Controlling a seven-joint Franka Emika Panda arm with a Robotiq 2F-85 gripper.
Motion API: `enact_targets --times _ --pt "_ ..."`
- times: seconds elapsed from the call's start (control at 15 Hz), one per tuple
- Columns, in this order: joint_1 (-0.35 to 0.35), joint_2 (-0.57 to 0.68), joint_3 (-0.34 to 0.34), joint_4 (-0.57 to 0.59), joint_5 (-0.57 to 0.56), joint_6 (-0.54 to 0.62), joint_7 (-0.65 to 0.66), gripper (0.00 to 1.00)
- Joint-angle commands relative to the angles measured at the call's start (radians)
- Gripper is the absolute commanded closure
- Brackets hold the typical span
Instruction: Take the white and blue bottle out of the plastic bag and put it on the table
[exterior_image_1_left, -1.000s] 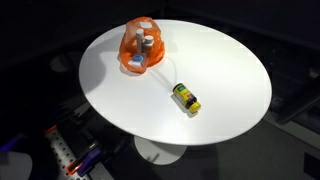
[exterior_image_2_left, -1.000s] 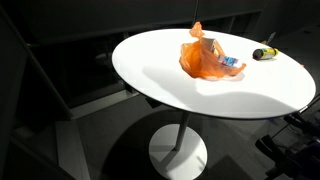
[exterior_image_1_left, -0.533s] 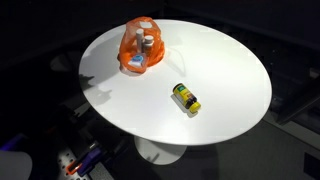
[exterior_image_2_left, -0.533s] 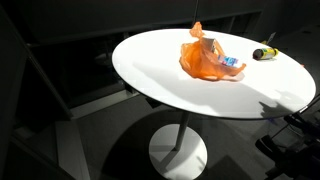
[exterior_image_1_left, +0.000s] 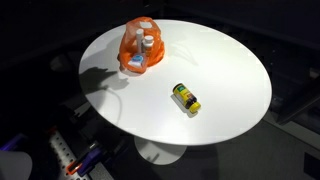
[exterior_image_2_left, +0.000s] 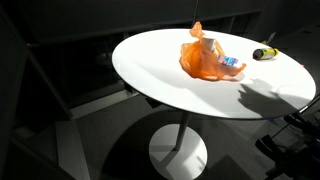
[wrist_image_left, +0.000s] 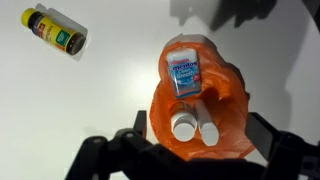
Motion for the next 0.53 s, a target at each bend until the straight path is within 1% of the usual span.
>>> enact_targets --times 0.0,0.33,0.47 --pt "0.002 0.011 -0.002 0.013 0.000 -0.002 -0.002 0.00" --pt "0.001 0.020 -0.003 0.034 0.000 -0.005 -0.008 0.00" --pt "0.004 0.039 -0.001 0.030 0.000 0.029 -0.035 0.00"
